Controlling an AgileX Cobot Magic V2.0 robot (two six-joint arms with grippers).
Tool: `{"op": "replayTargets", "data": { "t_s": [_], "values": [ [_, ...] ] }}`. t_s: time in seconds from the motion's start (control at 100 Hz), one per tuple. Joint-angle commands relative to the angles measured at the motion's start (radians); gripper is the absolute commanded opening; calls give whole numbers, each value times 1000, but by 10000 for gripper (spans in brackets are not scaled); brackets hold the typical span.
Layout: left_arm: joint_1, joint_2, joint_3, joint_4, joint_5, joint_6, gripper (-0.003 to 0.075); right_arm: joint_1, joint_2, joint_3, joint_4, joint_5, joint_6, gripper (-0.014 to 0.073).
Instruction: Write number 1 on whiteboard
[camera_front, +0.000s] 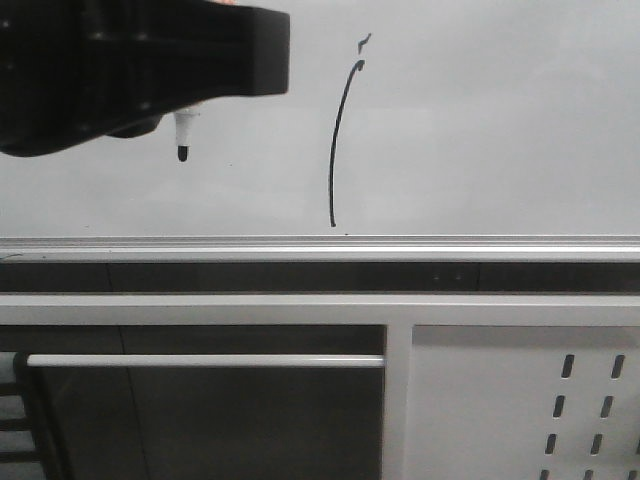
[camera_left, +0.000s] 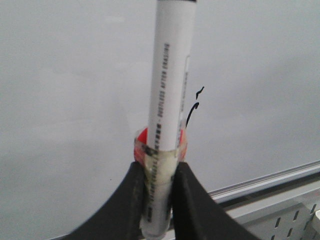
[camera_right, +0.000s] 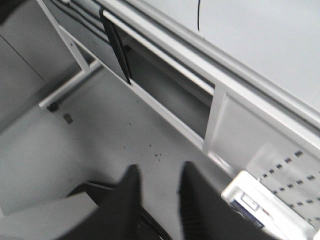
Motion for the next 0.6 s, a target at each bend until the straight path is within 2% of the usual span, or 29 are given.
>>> {"op": "replayTargets", "data": {
  "t_s": [0.0, 0.24, 0.4, 0.59],
  "values": [
    [-6, -16, -22, 57, -89, -16, -18, -4, -26, -26, -24, -14, 17, -73],
    [-6, 22, -22, 48, -165, -16, -18, -4, -124, 1, -192, -81, 170, -67],
    [-6, 86, -22, 77, -188, -22, -18, -4, -233, 80, -213, -207, 182, -67],
    [-1, 166, -22, 69, -269, -116, -18, -4, -314, 178, -237, -276, 182, -67]
  ]
}}
